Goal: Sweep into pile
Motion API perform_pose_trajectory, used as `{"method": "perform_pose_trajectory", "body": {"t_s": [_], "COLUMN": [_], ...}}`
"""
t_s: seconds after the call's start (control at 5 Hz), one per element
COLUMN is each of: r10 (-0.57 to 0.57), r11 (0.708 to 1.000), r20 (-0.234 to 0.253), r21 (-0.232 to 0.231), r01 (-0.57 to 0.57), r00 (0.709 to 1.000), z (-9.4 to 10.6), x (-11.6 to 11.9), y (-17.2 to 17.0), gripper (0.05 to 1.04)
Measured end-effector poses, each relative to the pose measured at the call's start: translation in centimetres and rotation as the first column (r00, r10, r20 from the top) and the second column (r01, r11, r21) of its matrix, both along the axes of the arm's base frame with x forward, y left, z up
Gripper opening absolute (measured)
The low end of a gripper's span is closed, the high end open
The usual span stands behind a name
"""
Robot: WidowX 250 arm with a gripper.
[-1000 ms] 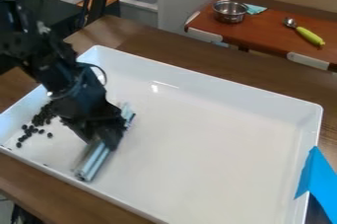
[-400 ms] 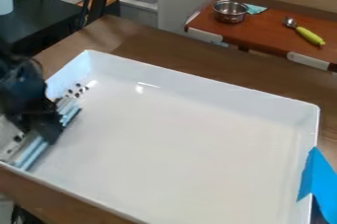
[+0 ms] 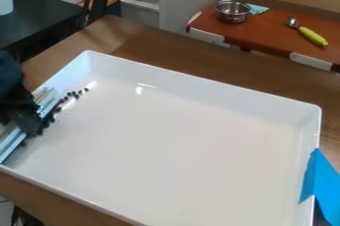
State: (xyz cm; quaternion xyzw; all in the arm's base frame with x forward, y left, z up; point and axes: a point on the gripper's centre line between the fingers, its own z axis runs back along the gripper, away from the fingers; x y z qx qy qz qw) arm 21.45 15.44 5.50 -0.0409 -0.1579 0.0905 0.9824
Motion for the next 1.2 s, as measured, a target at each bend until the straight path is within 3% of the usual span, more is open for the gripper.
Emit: {"method": "perform_pose_trajectory", "body": {"t_s": [0.2,0.4,0.6,0.8,1.0,1.2], "r10": [0.028,0.054,0.097,0.148,0.116,0.122], "r11": [0.999,0.996,0.990,0.985,0.992,0.992], "r20": [0.064,0.073,0.050,0.000,-0.044,-0.055], "r21": [-0.020,-0.071,-0.107,-0.086,-0.032,0.002], "r01": [-0.027,-0.049,-0.091,-0.147,-0.118,-0.122], "r00": [0.998,0.996,0.994,0.989,0.992,0.991], "z": [2.6,4.3,5.6,5.3,3.9,2.5], "x": [1.2,2.7,4.7,6.9,8.3,9.3], "y": [-1.9,-6.5,-10.8,-14.5,-20.1,-22.2], "gripper": [0.391,0.392,0.391,0.392,0.391,0.391]}}
